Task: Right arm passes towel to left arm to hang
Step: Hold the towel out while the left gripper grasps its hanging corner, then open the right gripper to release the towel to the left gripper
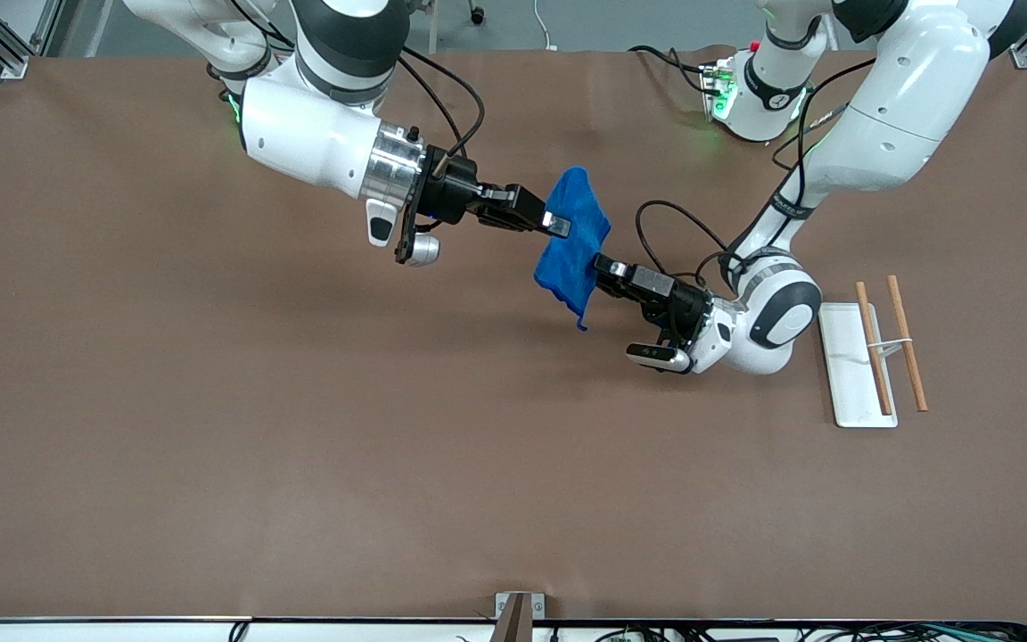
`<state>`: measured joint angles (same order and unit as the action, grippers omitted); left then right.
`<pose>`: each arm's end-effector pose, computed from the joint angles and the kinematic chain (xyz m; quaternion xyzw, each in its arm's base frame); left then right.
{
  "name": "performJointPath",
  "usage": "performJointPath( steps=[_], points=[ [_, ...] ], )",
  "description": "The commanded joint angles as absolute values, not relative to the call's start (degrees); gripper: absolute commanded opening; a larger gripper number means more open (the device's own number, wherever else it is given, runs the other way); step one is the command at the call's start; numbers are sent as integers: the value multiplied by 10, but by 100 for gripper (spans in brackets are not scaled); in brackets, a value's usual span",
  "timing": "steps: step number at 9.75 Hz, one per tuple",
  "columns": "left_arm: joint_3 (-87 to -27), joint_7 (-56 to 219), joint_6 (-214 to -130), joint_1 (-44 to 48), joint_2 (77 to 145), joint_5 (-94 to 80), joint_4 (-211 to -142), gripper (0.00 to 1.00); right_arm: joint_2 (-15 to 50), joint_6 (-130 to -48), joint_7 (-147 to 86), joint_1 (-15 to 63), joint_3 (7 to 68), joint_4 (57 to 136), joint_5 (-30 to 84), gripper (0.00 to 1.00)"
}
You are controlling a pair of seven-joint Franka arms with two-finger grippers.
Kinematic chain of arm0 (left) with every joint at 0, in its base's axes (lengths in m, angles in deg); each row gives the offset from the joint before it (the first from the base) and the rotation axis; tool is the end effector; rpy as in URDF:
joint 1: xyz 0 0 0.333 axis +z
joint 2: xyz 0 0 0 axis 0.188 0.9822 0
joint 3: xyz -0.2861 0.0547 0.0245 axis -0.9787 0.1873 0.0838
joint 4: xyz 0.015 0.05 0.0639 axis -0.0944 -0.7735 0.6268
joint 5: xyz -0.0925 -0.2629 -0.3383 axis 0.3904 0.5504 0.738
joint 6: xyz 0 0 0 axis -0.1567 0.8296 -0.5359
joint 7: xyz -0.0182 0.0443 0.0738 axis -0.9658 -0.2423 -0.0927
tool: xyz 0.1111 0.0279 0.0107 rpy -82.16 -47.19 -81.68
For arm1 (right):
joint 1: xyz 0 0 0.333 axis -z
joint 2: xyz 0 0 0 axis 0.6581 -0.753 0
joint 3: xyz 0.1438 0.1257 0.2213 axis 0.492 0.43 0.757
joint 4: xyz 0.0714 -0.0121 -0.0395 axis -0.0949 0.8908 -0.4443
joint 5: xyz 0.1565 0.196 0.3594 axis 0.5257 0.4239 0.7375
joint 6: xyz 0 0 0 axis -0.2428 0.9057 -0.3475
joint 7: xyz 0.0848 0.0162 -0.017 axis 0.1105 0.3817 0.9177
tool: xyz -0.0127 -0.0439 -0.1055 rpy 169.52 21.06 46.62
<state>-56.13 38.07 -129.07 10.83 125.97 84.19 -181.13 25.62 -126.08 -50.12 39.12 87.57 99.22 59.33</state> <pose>0.5718 -0.2972 0.2100 0.5046 -0.0041 -0.2173 0.8355 0.5235 0.4686 0.4638 -0.8130 0.1963 0.0349 0.5470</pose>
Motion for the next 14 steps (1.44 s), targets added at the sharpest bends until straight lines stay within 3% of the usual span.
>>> performJointPath(
  steps=[1,2,3,4,5,9,11,13,14],
  points=[
    [-559,375,-1296,112,1272,844,-1807,30,254,-1269,-498,388,880,987,608,0],
    [-557,379,-1297,114,1271,844,-1806,24,254,-1268,-499,389,879,987,608,0],
    [-558,380,-1299,114,1269,844,-1806,8,254,-1267,-502,389,879,987,608,7],
    [-557,384,-1299,116,1266,844,-1806,0,254,-1267,-496,388,879,988,607,72],
    [-557,385,-1299,125,1265,843,-1806,0,254,-1263,-502,390,879,990,606,100],
    [-542,510,-1319,161,1220,830,-1785,0,254,-1263,-502,394,879,991,607,100],
    [-515,610,-1366,166,1189,762,-1749,0,264,-1265,-499,403,872,1018,590,100],
    [-503,717,-1432,165,1148,676,-1733,0,297,-1264,-499,458,866,1076,487,100],
    [-503,756,-1471,165,1129,603,-1727,0,296,-1251,-497,466,833,1081,469,100]
  ],
)
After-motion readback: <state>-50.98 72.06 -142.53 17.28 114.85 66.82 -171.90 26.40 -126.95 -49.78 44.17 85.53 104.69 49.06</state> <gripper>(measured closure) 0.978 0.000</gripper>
